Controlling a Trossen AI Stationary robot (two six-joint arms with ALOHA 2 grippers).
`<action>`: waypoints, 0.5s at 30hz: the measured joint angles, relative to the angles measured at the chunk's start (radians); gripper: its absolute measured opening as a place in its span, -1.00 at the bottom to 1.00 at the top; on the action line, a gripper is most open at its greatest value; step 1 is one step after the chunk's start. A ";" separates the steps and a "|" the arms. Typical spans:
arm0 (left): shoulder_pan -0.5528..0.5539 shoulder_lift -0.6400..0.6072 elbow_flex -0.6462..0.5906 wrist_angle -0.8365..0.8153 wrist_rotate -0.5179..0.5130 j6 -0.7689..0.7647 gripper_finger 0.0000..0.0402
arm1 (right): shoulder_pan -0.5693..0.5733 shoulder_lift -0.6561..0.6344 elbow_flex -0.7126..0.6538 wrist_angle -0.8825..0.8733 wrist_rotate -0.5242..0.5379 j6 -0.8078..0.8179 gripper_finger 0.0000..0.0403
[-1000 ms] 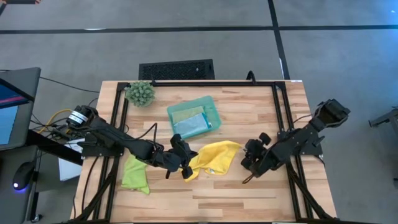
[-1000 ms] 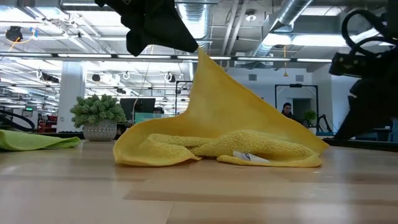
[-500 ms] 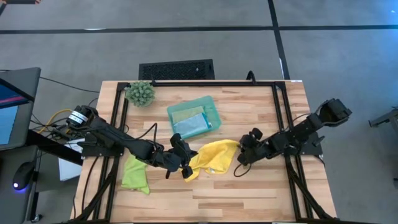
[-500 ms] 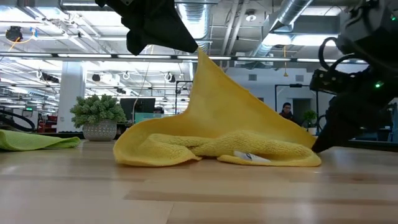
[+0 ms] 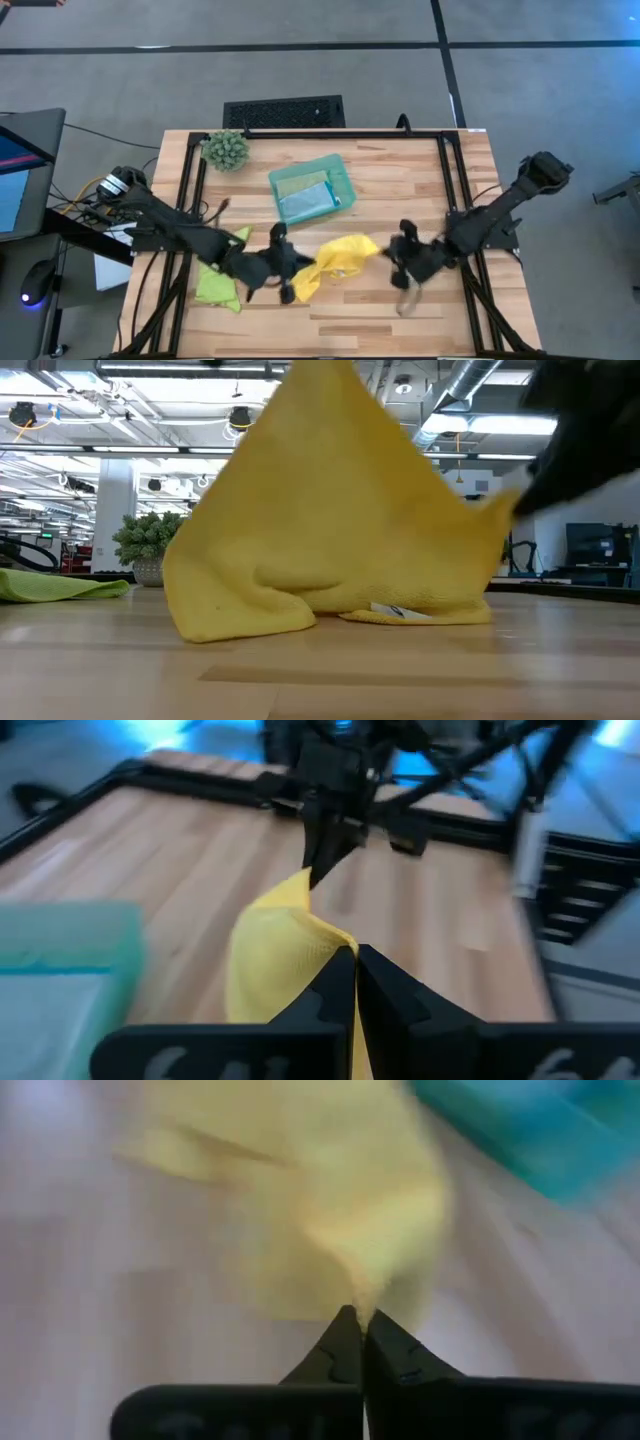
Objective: Fold microfiber towels
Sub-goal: Fold the yellow towel
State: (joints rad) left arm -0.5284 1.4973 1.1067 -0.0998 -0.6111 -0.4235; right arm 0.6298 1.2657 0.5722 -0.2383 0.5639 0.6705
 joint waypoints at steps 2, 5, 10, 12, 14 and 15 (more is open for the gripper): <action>-0.047 -0.003 0.045 -0.028 0.016 0.008 -1.00 | 0.086 -0.023 0.066 0.002 -0.022 -0.055 -0.96; -0.131 0.002 0.123 -0.065 0.040 -0.009 -1.00 | 0.222 -0.038 0.164 0.011 -0.041 -0.146 -0.91; -0.265 0.009 0.213 -0.073 -0.055 0.021 -1.00 | 0.388 -0.038 0.289 0.008 -0.013 -0.276 -0.94; -0.297 0.009 0.221 -0.095 -0.162 0.052 -1.00 | 0.410 -0.038 0.311 -0.034 0.037 -0.252 -0.97; -0.318 0.009 0.221 -0.163 -0.275 0.057 -1.00 | 0.406 -0.038 0.315 -0.096 0.066 -0.179 -0.96; -0.318 0.009 0.221 -0.216 -0.310 0.033 -1.00 | 0.393 -0.037 0.315 -0.139 0.066 -0.130 -0.95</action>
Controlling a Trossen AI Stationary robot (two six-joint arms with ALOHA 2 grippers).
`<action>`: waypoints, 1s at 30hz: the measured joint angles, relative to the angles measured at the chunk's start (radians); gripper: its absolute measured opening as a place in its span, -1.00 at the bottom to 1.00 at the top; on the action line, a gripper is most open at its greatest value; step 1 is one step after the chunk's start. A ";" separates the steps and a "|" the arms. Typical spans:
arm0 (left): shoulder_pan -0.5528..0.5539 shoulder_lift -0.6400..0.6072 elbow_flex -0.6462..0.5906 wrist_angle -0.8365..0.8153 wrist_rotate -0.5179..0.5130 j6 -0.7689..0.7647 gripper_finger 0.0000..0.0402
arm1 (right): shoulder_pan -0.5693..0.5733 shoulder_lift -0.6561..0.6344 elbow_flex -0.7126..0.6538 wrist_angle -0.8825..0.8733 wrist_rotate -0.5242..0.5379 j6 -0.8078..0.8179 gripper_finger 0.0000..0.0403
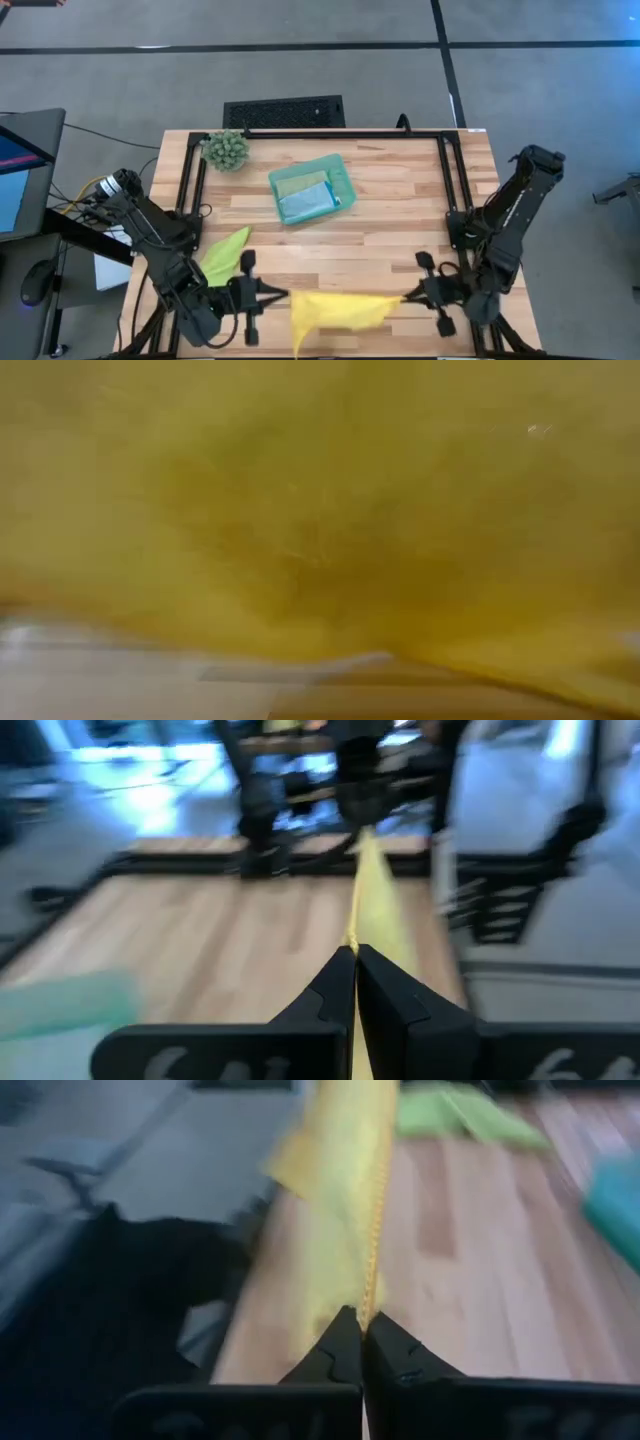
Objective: Fold microfiber towels
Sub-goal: Fold the yellow towel
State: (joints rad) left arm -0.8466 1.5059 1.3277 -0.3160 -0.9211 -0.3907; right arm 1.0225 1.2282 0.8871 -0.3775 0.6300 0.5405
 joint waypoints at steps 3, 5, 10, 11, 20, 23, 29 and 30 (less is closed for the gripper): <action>0.026 0.000 -0.022 -0.165 -0.018 -0.167 -1.00 | -0.061 0.017 0.000 -0.161 0.000 0.170 -0.93; 0.053 0.003 -0.060 -0.239 -0.050 -0.269 -1.00 | -0.117 0.034 0.000 -0.264 0.000 0.253 -0.93; 0.104 0.003 -0.093 -0.335 -0.046 -0.392 -1.00 | -0.241 0.031 0.000 -0.348 -0.008 0.286 -0.95; 0.106 0.003 -0.094 -0.323 -0.028 -0.380 -1.00 | -0.251 0.023 0.000 -0.333 -0.023 0.259 -0.94; 0.013 0.002 -0.035 -0.073 0.172 -0.157 -1.00 | -0.132 -0.013 0.054 0.003 -0.357 -0.089 -0.92; -0.037 0.002 0.000 0.003 0.119 -0.110 -1.00 | -0.070 -0.013 0.099 0.060 -0.354 -0.168 -0.94; -0.073 0.000 0.042 -0.041 -0.036 -0.055 -1.00 | -0.022 -0.014 0.194 -0.026 -0.137 -0.156 -0.94; -0.064 0.000 0.042 -0.079 -0.046 -0.072 -1.00 | -0.029 -0.014 0.203 -0.068 -0.120 -0.124 -0.94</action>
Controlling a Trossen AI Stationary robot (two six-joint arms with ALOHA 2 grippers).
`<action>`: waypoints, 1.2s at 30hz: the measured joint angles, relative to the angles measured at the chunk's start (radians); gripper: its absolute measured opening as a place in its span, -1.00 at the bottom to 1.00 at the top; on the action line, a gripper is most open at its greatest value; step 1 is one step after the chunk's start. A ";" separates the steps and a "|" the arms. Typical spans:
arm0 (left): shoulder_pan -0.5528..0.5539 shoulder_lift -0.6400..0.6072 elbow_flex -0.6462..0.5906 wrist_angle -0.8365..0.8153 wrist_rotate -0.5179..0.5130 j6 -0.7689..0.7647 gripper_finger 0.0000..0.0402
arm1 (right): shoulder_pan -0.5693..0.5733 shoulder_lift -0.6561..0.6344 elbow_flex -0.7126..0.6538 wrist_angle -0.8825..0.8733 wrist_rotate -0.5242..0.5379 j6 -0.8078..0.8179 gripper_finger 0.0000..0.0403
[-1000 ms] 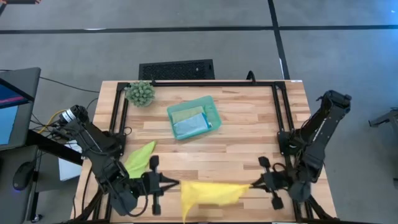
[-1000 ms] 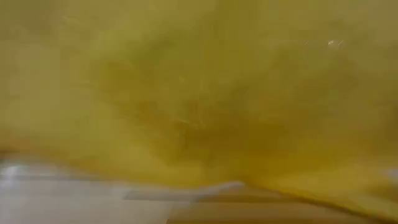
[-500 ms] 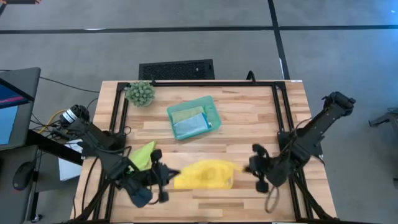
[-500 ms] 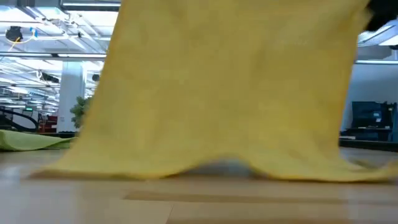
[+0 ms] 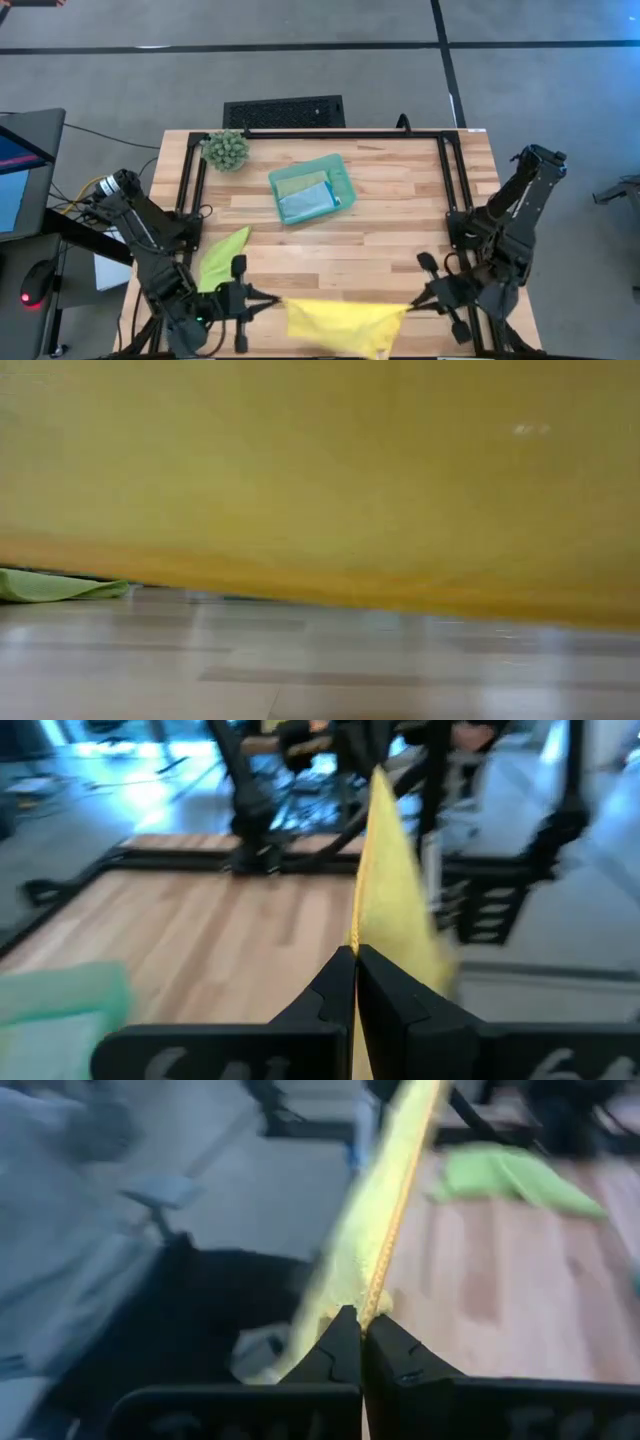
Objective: Fold microfiber towels
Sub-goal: Fold the yellow towel
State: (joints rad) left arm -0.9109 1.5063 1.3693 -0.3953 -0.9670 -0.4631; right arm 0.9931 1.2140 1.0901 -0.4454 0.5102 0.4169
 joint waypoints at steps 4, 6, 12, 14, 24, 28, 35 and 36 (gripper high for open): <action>0.067 -0.001 -0.032 -0.200 -0.007 -0.171 -1.00 | -0.074 0.000 -0.007 -0.154 0.009 0.139 -0.95; 0.109 0.000 -0.076 -0.285 -0.007 -0.263 -1.00 | -0.129 0.000 -0.032 -0.223 0.009 0.219 -0.94; 0.234 0.001 -0.246 -0.316 0.002 -0.346 -1.00 | -0.324 0.001 -0.157 -0.346 -0.067 0.349 -0.93; 0.272 0.001 -0.299 -0.295 0.001 -0.338 -1.00 | -0.387 0.001 -0.202 -0.333 -0.071 0.337 -0.93; 0.359 0.001 -0.403 -0.209 0.018 -0.273 -1.00 | -0.596 0.001 -0.330 -0.145 -0.095 0.174 -0.93; 0.334 0.001 -0.402 -0.180 0.032 -0.199 -1.00 | -0.578 0.001 -0.329 -0.096 -0.095 0.151 -0.93; 0.262 0.001 -0.401 -0.177 0.097 -0.186 -1.00 | -0.479 0.081 -0.329 -0.042 -0.157 0.183 -0.93; 0.253 0.001 -0.401 -0.176 0.097 -0.189 -1.00 | -0.469 0.107 -0.327 -0.022 -0.175 0.183 -0.94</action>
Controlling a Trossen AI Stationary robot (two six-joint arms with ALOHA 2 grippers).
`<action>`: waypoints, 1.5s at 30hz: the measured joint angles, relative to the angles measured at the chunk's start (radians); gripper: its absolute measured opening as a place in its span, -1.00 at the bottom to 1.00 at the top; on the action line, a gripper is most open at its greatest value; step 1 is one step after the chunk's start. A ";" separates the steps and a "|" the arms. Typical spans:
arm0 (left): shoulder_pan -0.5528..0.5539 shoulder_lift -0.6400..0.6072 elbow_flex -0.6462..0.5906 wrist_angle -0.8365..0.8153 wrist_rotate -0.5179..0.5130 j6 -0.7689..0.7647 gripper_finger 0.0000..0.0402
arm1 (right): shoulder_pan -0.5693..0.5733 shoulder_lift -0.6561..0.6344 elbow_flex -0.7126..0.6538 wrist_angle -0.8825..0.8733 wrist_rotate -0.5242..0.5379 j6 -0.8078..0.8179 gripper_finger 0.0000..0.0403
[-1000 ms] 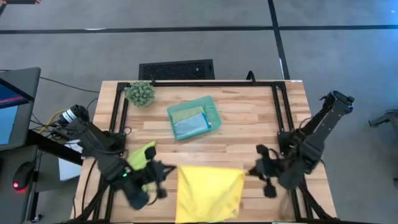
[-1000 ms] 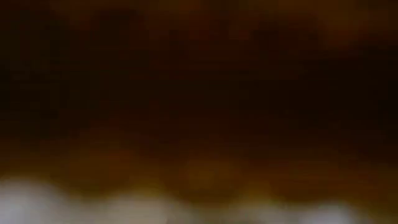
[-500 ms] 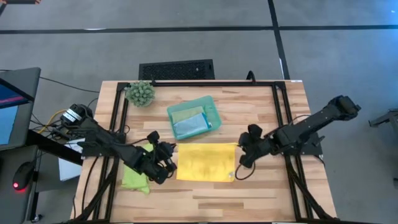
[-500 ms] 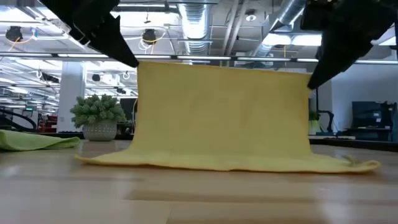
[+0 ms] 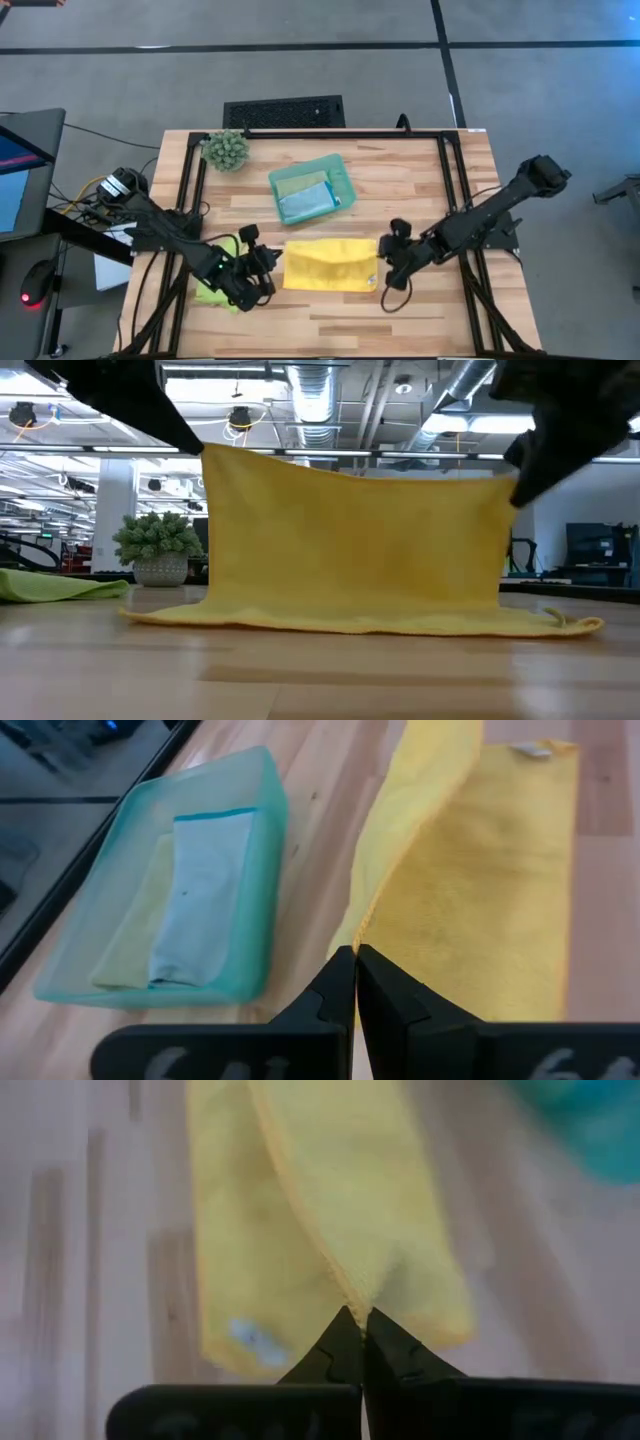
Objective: Fold microfiber towels
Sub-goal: Fold the yellow towel
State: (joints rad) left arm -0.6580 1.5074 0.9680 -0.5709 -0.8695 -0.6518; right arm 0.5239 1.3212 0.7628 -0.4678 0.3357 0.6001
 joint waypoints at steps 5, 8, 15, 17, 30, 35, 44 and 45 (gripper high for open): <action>-0.011 0.000 -0.005 -0.005 0.003 -0.009 -1.00 | 0.019 0.118 0.010 0.006 -0.024 -0.015 -0.92; 0.009 0.000 -0.005 -0.030 0.030 -0.013 -1.00 | 0.006 0.157 0.010 -0.004 -0.018 -0.022 -0.91; 0.100 0.000 -0.006 -0.038 -0.119 0.002 -1.00 | -0.086 0.162 0.054 -0.225 0.220 0.051 -0.95; 0.132 0.000 -0.006 -0.044 -0.214 0.019 -1.00 | -0.109 0.151 0.080 -0.301 0.339 0.087 -0.95; 0.206 0.000 -0.006 -0.066 -0.114 0.028 -1.00 | -0.148 0.143 0.108 -0.304 0.317 0.047 -0.94; 0.157 0.001 -0.006 -0.067 0.047 0.017 -1.00 | -0.071 0.189 0.107 -0.243 0.228 0.044 -0.91; 0.054 0.121 -0.007 0.035 0.160 -0.003 -1.00 | 0.041 0.339 0.123 -0.108 0.044 0.004 -0.92; 0.046 0.128 -0.008 0.038 0.160 -0.003 -1.00 | 0.047 0.352 0.131 -0.106 0.037 0.007 -0.92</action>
State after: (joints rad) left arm -0.6117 1.6352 0.9604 -0.5330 -0.7096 -0.6552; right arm 0.5710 1.6736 0.8939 -0.5740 0.3728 0.6068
